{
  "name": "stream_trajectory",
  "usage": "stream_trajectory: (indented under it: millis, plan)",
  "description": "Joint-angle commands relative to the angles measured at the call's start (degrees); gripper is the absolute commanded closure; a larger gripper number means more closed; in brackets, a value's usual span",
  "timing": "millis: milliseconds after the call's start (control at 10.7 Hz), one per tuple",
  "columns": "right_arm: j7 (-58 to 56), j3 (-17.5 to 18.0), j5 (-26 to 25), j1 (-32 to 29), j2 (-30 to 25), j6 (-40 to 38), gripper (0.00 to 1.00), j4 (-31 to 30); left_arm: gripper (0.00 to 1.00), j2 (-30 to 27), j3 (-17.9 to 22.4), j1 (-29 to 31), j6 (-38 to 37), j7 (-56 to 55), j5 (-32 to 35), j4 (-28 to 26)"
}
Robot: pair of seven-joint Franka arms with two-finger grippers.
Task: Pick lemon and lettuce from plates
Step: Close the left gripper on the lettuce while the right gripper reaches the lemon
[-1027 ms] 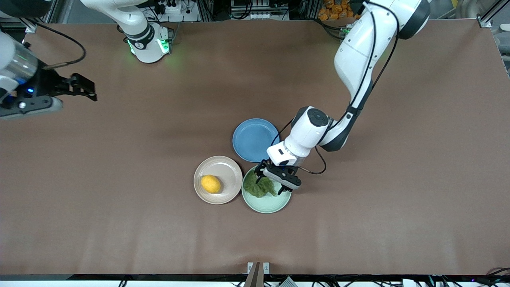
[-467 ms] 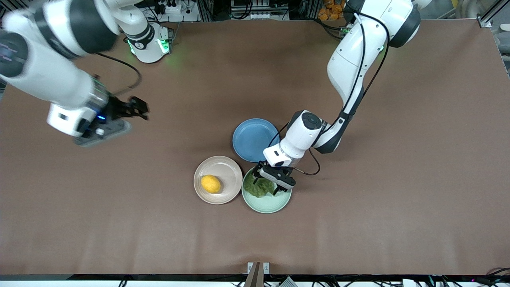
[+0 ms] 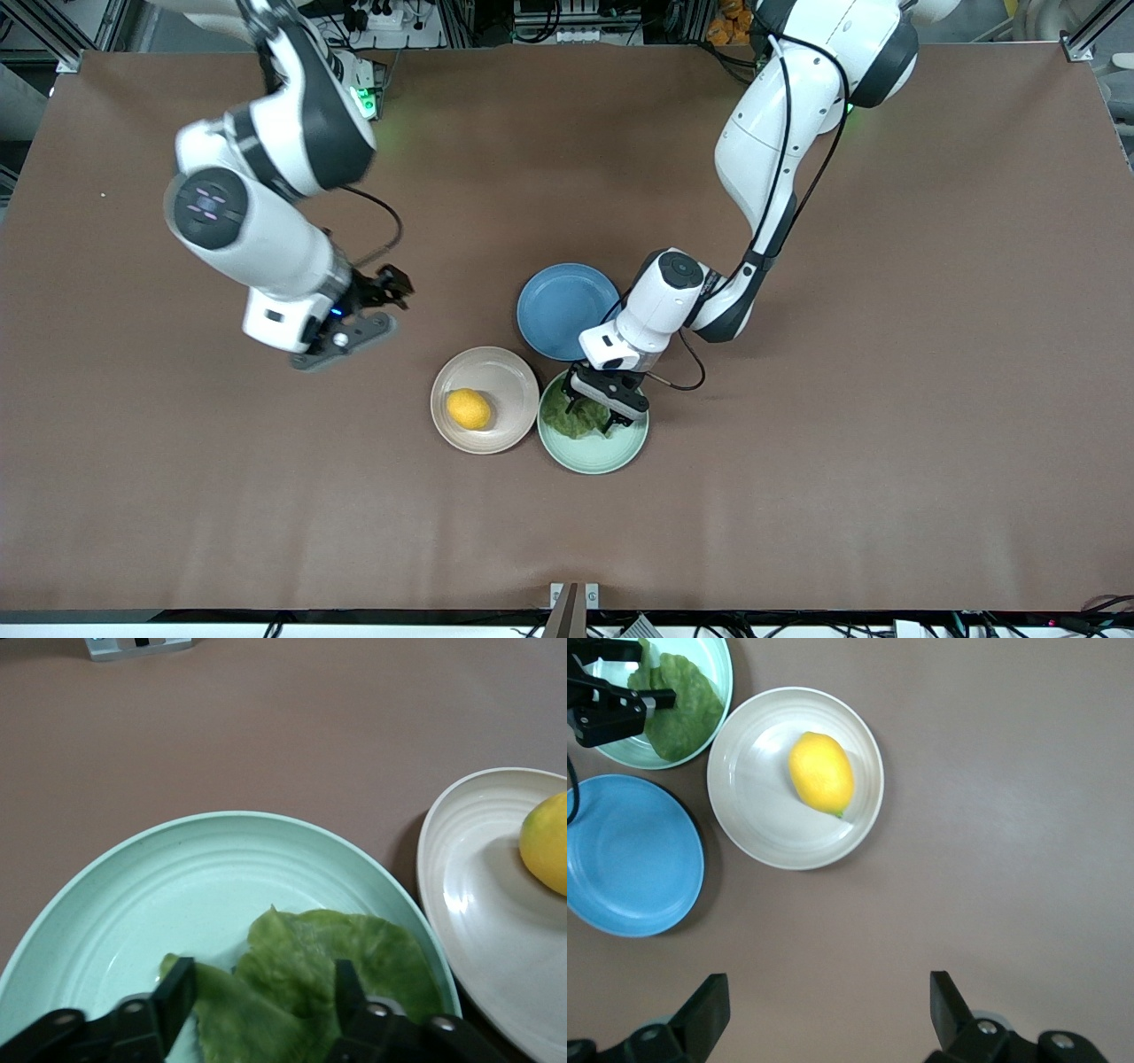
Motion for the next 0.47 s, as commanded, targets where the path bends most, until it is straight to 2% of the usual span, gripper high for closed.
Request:
stream_trajectory:
  millis: [0,93,187,280,374]
  plan:
    - [0.27,-0.31,0.52,1.81,6.5,3.94,0.0,3.26,0.72,1.04,1.05,-0.98,0.53,0.15,-1.52,1.61]
    - [0.27,-0.31,0.43,2.6,9.05,6.56,0.0,4.57,0.87,0.87,1.05,-0.98,0.53,0.06,-1.6,1.52]
    - [0.36,-0.22,0.52,3.13,11.68,10.16,0.0,5.54,0.95,0.78,1.05,-1.07,0.53,0.06,-1.6,1.43]
    - [0.36,-0.22,0.52,3.75,13.8,13.24,0.0,5.99,1.0,0.52,1.05,-0.98,0.53,0.06,-1.6,1.25]
    - [0.36,-0.22,0.52,4.36,15.21,16.06,0.0,5.99,1.0,0.08,1.05,-0.9,0.44,0.06,-1.69,0.99]
